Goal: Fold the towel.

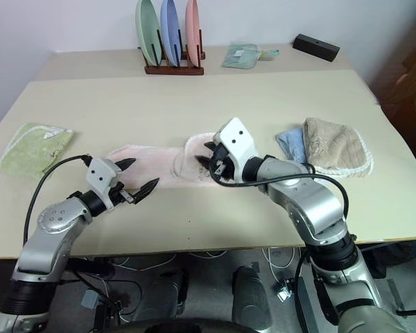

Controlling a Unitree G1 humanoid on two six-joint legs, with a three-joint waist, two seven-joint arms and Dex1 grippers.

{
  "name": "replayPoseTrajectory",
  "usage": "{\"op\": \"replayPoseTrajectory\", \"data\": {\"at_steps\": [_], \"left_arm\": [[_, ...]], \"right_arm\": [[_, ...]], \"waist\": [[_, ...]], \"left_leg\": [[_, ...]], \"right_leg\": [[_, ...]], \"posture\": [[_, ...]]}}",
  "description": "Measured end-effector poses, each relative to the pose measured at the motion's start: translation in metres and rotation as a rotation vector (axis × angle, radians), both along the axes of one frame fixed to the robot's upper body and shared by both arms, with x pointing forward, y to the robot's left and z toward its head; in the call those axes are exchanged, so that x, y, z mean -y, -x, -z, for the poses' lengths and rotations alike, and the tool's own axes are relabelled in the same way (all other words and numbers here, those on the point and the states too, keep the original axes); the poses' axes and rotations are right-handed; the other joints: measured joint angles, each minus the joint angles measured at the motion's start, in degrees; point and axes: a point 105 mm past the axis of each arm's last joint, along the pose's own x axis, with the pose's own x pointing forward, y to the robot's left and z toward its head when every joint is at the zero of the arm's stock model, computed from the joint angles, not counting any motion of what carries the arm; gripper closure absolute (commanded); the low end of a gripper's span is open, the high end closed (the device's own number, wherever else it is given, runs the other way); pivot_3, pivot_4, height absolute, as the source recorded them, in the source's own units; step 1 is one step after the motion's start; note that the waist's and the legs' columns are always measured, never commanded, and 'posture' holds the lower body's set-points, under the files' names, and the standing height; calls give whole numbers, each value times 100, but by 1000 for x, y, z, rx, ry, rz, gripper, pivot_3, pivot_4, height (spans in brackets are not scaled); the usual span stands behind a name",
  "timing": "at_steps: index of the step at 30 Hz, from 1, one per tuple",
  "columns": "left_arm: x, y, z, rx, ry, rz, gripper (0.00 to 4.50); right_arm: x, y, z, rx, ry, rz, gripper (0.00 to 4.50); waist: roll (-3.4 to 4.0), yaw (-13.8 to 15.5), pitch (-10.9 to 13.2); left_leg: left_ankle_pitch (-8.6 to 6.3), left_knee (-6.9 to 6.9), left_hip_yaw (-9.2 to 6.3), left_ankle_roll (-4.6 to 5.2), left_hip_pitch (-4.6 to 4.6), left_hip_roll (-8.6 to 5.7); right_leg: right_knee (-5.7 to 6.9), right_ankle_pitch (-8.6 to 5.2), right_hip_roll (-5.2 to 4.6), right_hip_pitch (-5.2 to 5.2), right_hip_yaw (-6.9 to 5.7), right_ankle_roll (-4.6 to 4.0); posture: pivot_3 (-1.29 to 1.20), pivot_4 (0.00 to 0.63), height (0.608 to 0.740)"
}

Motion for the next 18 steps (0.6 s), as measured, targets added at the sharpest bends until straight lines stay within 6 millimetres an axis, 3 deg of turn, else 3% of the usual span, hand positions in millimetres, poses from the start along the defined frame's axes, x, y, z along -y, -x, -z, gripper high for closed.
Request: {"op": "replayPoseTrajectory", "data": {"at_steps": [1, 7, 12, 17, 18], "left_arm": [[1, 0, 1, -1, 6, -1, 0], [5, 0, 4, -10, 22, -3, 0], [2, 7, 14, -42, 22, -23, 0], [-4, 18, 22, -84, 28, -68, 0], [-6, 21, 23, -96, 38, -96, 0]], "right_arm": [[0, -7, 2, 6, -6, 22, 4439], [-7, -42, 41, -32, -2, 100, 4439], [-26, -40, 86, -115, 55, 21, 4439], [-27, -38, 88, -83, 60, 4, 4439], [-26, -39, 86, -87, 42, 15, 4210]], "waist": [[-1, -1, 0], [0, -9, 0], [1, -17, 0], [0, -17, -2], [1, -18, -2]], "left_leg": [[0, -1, 0, 0, 0, 0], [0, -2, 1, 0, 1, 0], [0, -3, 1, 0, 2, 0], [0, -4, 1, -1, 9, 1], [0, -4, 1, -1, 8, 0]], "right_leg": [[0, 0, 0, 0, 0, 0], [0, 0, 0, -1, 0, 0], [1, 1, 0, -1, 1, -1], [3, 0, 0, 3, 1, -1], [3, 0, 0, 3, 1, -1]], "posture": [[0, 150, 740], [0, 150, 740], [0, 150, 740], [0, 150, 740], [0, 150, 740]]}}
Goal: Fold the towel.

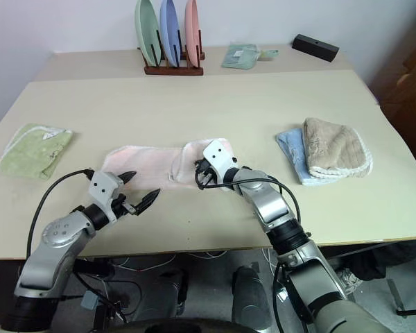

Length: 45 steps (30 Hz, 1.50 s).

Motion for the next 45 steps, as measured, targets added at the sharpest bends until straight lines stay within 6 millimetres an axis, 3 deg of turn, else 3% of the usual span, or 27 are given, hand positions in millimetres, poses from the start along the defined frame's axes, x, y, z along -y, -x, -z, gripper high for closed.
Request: {"op": "replayPoseTrajectory", "data": {"at_steps": [2, 9, 13, 18, 25, 29, 34, 35, 41, 45], "left_arm": [[-7, 5, 2, -28, 47, -68, 0], [-20, 29, 5, -185, 404, -310, 0], [-29, 25, 3, -237, 612, -473, 0], [-34, 2, -3, -290, 813, -594, 0], [-36, -24, -7, -343, 978, -646, 0], [-43, -32, -5, -360, 1037, -687, 1341], [-57, -34, 5, -377, 1117, -753, 4113], [-58, -34, 6, -381, 1125, -760, 4463], [-69, -34, -6, -301, 1105, -721, 4463], [-95, -33, -50, -113, 890, -610, 4463]], "right_arm": [[4, -2, -8, -6, -39, 23, 3660], [19, 9, -88, 247, -52, -60, 162], [17, 25, -96, 295, 16, -160, 162], [11, 35, -82, 285, 65, -219, 162], [-2, 43, -81, 297, 43, -245, 162], [-2, 47, -78, 297, 49, -240, 117], [0, 51, -68, 284, 80, -230, 117], [1, 52, -66, 282, 85, -229, 117], [1, 56, -63, 280, 95, -223, 117], [4, 57, -59, 264, 102, -215, 117]], "waist": [[0, 6, 1], [-1, 25, 2], [-4, 33, -1], [-3, 45, -1], [-3, 70, -3], [0, 67, -6], [-1, 60, -6], [-2, 61, -5], [-17, 43, 3], [-23, 39, 7]], "left_leg": [[0, 1, -1, 0, -3, 0], [-1, 3, -3, 0, -4, -1], [0, 5, -4, 0, 5, -1], [-1, -2, -4, 0, 66, -1], [-1, 0, -8, -1, 69, -2], [-1, -2, -8, -1, 70, -3], [-2, -3, -8, -2, 69, -2], [-2, -3, -8, -2, 69, -2], [-2, -11, -7, -2, 57, -2], [-2, -19, -6, -2, 57, -1]], "right_leg": [[-1, 0, 0, -1, 0, 0], [-3, -1, -2, 4, -2, 1], [-2, -1, -2, 12, -3, 1], [-15, -3, -2, 78, -5, 1], [-21, -6, -3, 88, -9, -4], [-27, -8, -3, 91, -9, -7], [-31, -12, -3, 90, -10, -14], [-31, -12, -3, 90, -10, -15], [-63, -11, -2, 88, -10, -15], [-70, -12, 0, 86, -10, -18]], "posture": [[0, 150, 740], [0, 150, 740], [0, 150, 740], [0, 150, 740], [0, 150, 740], [0, 150, 740], [0, 150, 740], [0, 150, 740], [0, 150, 740], [0, 150, 740]]}}
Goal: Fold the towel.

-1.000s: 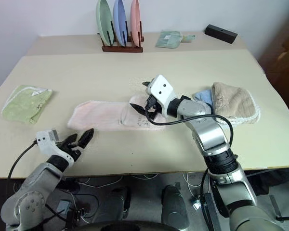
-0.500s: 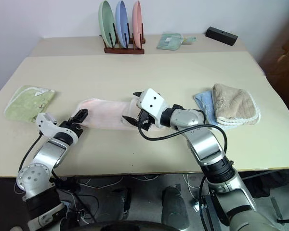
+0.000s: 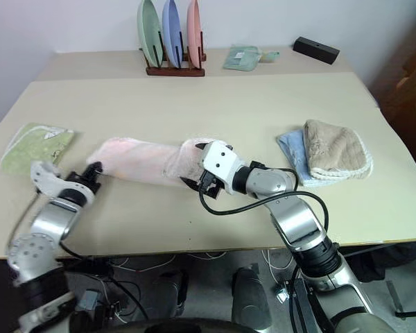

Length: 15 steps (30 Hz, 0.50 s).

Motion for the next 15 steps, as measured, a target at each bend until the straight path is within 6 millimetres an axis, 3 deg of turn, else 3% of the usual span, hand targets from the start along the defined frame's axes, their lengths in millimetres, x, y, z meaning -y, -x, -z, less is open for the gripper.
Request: {"op": "replayPoseTrajectory", "data": {"at_steps": [3, 5, 10, 15], "left_arm": [[-5, -3, -31, 91, -154, 68, 4463], [7, -6, -45, 133, -264, 170, 4463], [82, -9, -61, 253, -404, 528, 4463], [162, 12, -49, 326, -583, 935, 4463]], "right_arm": [[2, 0, 3, -8, 6, 6, 117], [4, -1, 3, -6, 12, 12, 117], [13, -6, 3, -5, 12, 43, 117], [29, -14, 7, -7, 33, 107, 117]], "waist": [[-2, 20, 1], [-2, 24, 1], [-3, 7, 2], [-2, -20, 3]], "left_leg": [[0, 0, 0, 0, -2, -1], [0, 0, 1, 0, -3, -2], [0, -2, 1, 0, -6, -2], [0, -9, 5, 0, -4, -2]], "right_leg": [[-9, -1, -1, 3, -1, -3], [-15, -1, -2, 7, -1, -3], [-19, 0, -3, 7, 0, -2], [-20, 0, -3, 3, 3, -1]], "posture": [[0, 150, 740], [0, 150, 740], [0, 150, 740], [0, 150, 740]]}}
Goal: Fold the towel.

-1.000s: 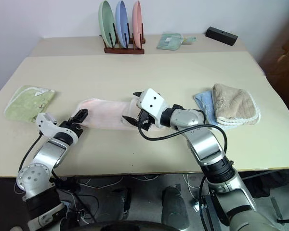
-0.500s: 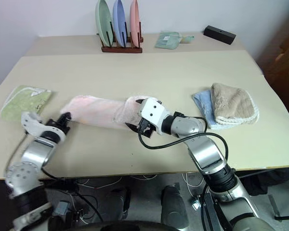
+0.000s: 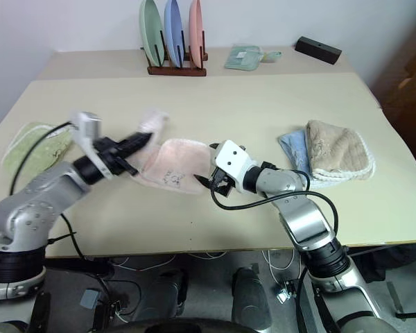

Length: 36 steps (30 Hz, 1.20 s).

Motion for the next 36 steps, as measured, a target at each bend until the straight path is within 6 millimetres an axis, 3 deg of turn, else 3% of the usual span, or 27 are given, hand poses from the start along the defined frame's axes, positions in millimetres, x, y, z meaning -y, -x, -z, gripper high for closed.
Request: {"op": "replayPoseTrajectory", "data": {"at_steps": [4, 7, 11, 14, 19, 20, 21, 23, 26, 29, 31, 33, 36], "left_arm": [[26, 7, 29, 15, -149, 137, 4463], [27, 4, 48, 1, -214, 165, 4463], [29, 6, 56, -1, -247, 203, 4463], [29, 6, 61, -16, -248, 206, 3539], [25, 11, 58, -73, -169, 213, 989], [22, 13, 55, -82, -150, 216, 501], [17, 16, 49, -86, -129, 220, 482], [0, 21, 38, -83, -92, 193, 634], [-31, 6, 20, -28, -41, 12, 1918], [-56, -18, 9, 31, -31, -198, 3440], [-65, -31, 10, 61, -79, -295, 4430], [-65, -40, 16, 77, -134, -345, 4430], [-48, -47, 25, 78, -132, -310, 4430]], "right_arm": [[12, -2, 4, -4, 4, 55, 117], [15, -3, 6, -7, 5, 71, 117], [19, -2, 9, -8, 12, 90, 117], [22, -2, 12, -14, 16, 107, 117], [26, -3, 12, -11, 27, 123, 117], [28, -4, 12, -11, 34, 128, 375], [30, -4, 11, -10, 39, 134, 654], [36, -6, 8, -4, 40, 148, 1402], [40, -10, -4, 15, 14, 165, 2991], [28, -16, -30, 56, -72, 140, 4488], [12, -16, -48, 69, -159, 100, 4500], [-7, -15, -58, 55, -231, 52, 4500], [-41, -15, -60, 21, -254, -18, 4500]], "waist": [[1, 4, 0], [0, 7, 2], [0, 22, 2], [0, 25, 2], [0, 0, 3], [0, 0, 3], [0, -1, 3], [1, -12, 3], [2, 17, 4], [0, 27, 4], [0, 24, 4], [0, 22, 4], [0, 15, 4]], "left_leg": [[0, -8, 0, 1, 2, 1], [0, -8, 0, 1, 0, 1], [0, -8, -1, 1, -1, 1], [0, -7, -1, 1, -1, 1], [0, -10, -2, 1, -1, 2], [0, -10, -2, 1, -1, 3], [0, -10, -2, 1, -1, 3], [0, -12, -2, 1, 0, 4], [0, -10, -2, 1, 1, 3], [0, -6, -3, 1, 2, 3], [0, -10, -3, 1, 2, 2], [0, -13, -3, 1, 2, 2], [1, -14, -3, 0, 1, 1]], "right_leg": [[1, 0, 1, -3, 0, 0], [0, 0, 1, -4, 0, 1], [-1, -1, 0, -4, -1, 3], [-1, 0, -1, -4, -1, 5], [2, 6, 0, -7, -1, 17], [3, 7, 0, -7, -1, 18], [3, 6, 0, -8, -1, 18], [3, 5, 0, -9, -1, 16], [4, 1, -1, -5, -1, 6], [4, 10, 0, -3, -2, 21], [2, 11, 0, -4, -2, 23], [1, 11, 0, -5, -2, 24], [2, 11, 0, -8, -2, 23]], "posture": [[0, 150, 740], [0, 150, 740], [0, 150, 740], [0, 150, 740], [0, 150, 740], [0, 150, 740], [0, 150, 740], [0, 150, 740], [0, 150, 740], [0, 150, 740], [0, 150, 740], [0, 150, 740], [0, 150, 740]]}}
